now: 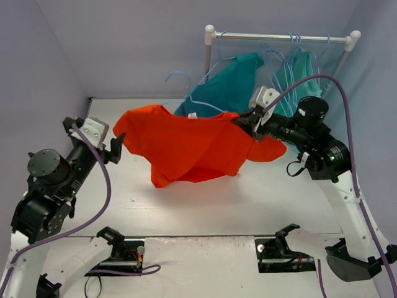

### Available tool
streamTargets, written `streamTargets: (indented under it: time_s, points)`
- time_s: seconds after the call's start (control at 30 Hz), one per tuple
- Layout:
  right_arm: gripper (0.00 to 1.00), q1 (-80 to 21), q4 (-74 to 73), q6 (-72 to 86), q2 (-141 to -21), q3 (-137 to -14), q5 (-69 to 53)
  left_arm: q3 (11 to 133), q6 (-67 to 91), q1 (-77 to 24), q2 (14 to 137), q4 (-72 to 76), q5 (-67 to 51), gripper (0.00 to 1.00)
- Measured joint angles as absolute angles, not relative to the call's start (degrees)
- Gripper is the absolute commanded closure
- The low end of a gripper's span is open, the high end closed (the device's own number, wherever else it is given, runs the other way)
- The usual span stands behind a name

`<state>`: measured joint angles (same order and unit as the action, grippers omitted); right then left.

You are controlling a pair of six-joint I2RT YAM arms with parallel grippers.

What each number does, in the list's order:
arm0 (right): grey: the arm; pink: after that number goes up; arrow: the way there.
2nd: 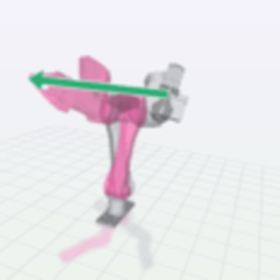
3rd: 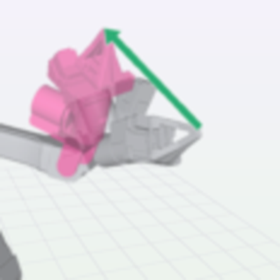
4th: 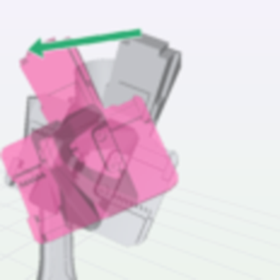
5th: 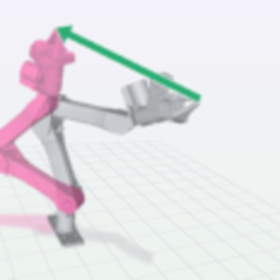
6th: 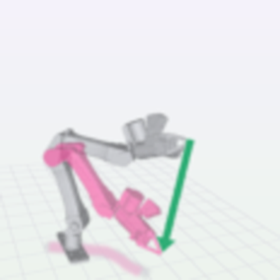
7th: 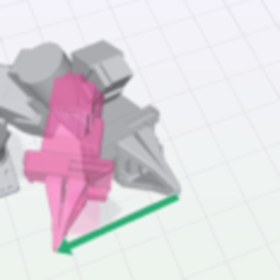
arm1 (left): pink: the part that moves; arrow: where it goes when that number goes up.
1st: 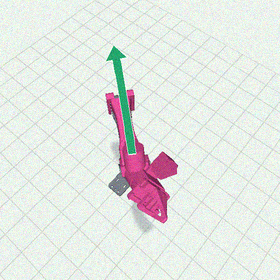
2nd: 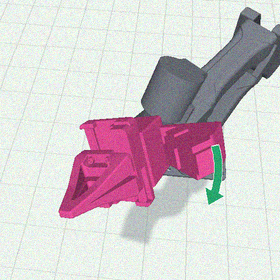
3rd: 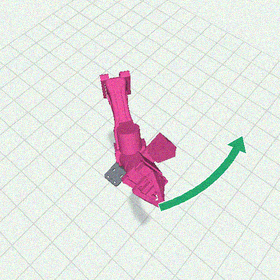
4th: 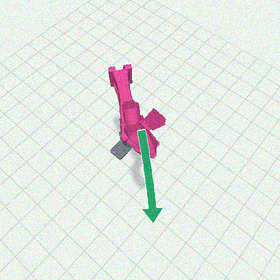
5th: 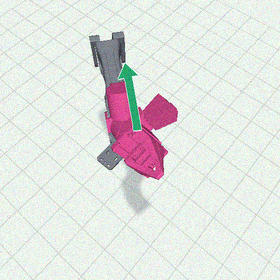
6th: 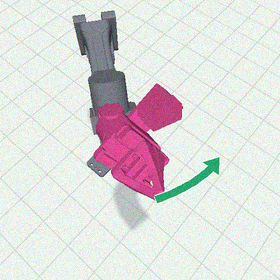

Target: Place the t-shirt on the hanger

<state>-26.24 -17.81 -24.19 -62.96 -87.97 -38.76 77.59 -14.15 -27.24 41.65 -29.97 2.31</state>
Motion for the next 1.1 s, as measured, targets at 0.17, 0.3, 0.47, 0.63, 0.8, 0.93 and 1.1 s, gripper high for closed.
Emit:
streamTargets:
  time_s: [0.17,0.3,0.47,0.63,0.8,0.93,1.1]
  points:
    - [1.0,-26.2,-18.6,-23.3,-65.0,-97.4,-33.0,80.1,-11.9,-27.2,41.5,-30.0,10.8,0.22]
    - [1.0,-26.2,-17.8,-22.3,-66.1,-104.5,-27.4,81.0,-9.8,-27.2,41.5,-30.3,17.3,0.21]
    - [1.0,-26.2,-16.6,-20.7,-64.1,-105.1,-25.0,81.1,-7.8,-27.2,41.2,-30.4,21.7,0.19]
    - [1.0,-26.2,-16.7,-19.0,-58.6,-96.2,-25.4,80.2,-6.1,-27.2,40.7,-30.7,23.5,0.18]
    - [1.0,-26.2,-17.2,-16.7,-52.5,-83.4,-26.2,78.1,-4.6,-27.2,40.2,-31.1,24.0,0.18]
    - [1.0,-26.2,-17.6,-14.4,-49.0,-73.7,-25.4,75.4,-3.2,-27.2,39.7,-31.7,24.4,0.18]
    - [1.0,-26.2,-19.9,-12.5,-47.6,-65.7,-22.9,70.4,-0.6,-27.2,38.6,-32.7,24.8,0.18]
